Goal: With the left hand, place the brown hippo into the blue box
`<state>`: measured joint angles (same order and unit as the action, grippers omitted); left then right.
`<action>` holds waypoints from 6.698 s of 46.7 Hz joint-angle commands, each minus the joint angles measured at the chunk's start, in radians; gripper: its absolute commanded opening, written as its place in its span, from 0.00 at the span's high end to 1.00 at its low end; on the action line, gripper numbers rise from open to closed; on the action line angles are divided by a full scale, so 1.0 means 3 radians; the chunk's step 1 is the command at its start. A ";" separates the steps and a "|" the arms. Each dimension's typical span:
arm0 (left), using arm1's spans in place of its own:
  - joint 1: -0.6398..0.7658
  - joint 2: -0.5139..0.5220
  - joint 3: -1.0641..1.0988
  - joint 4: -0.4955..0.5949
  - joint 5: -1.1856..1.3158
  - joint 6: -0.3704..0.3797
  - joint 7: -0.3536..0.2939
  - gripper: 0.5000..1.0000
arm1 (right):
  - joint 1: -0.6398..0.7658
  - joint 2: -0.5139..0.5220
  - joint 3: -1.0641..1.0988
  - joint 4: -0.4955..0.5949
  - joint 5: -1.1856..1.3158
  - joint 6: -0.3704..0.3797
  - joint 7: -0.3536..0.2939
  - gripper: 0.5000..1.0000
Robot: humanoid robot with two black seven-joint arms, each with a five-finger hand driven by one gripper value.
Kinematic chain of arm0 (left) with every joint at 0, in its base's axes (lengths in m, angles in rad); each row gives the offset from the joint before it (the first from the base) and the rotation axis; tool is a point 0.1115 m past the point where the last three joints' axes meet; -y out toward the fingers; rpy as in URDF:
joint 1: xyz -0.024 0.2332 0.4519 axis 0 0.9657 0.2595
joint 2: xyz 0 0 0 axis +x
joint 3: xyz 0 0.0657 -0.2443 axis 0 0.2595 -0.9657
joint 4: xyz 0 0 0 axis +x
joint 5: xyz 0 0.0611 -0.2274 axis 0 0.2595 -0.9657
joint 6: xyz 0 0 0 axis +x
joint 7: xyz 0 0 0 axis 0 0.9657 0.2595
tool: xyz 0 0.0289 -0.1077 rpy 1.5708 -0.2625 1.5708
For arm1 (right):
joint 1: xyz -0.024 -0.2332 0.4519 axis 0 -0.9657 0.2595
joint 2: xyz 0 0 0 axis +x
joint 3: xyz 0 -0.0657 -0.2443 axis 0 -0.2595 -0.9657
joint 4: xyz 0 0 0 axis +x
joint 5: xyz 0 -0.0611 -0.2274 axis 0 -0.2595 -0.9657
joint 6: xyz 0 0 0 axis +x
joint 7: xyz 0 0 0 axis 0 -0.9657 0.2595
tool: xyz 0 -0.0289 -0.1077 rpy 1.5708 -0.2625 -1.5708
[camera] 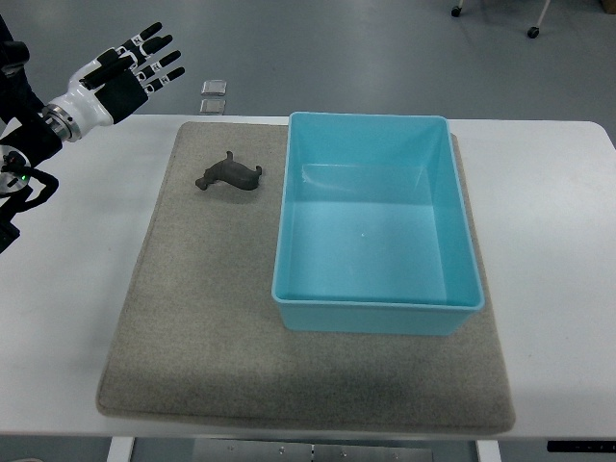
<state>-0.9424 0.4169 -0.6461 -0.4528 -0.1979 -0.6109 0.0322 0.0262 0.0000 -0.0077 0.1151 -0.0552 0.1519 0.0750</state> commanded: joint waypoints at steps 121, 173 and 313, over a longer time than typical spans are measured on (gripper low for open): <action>-0.0489 0.0287 0.1110 -0.0756 0.5149 0.1238 -0.1053 0.02 | 0.0000 0.0000 0.0000 0.0000 0.0000 0.0000 0.0000 0.13; -0.0489 -0.0122 0.1310 -0.0643 0.5548 0.1346 -0.1043 0.23 | 0.0000 0.0000 0.0000 0.0000 0.0000 0.0000 0.0000 0.13; -0.1134 -0.0275 0.1325 -0.1906 0.5630 0.0896 -0.1038 1.00 | 0.0000 0.0000 0.0000 0.0000 0.0000 0.0000 0.0000 0.13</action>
<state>-1.2990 0.3555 -0.2502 -1.0271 1.4847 -0.3453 -0.2794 0.0261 0.0000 -0.0077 0.1150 -0.0552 0.1519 0.0748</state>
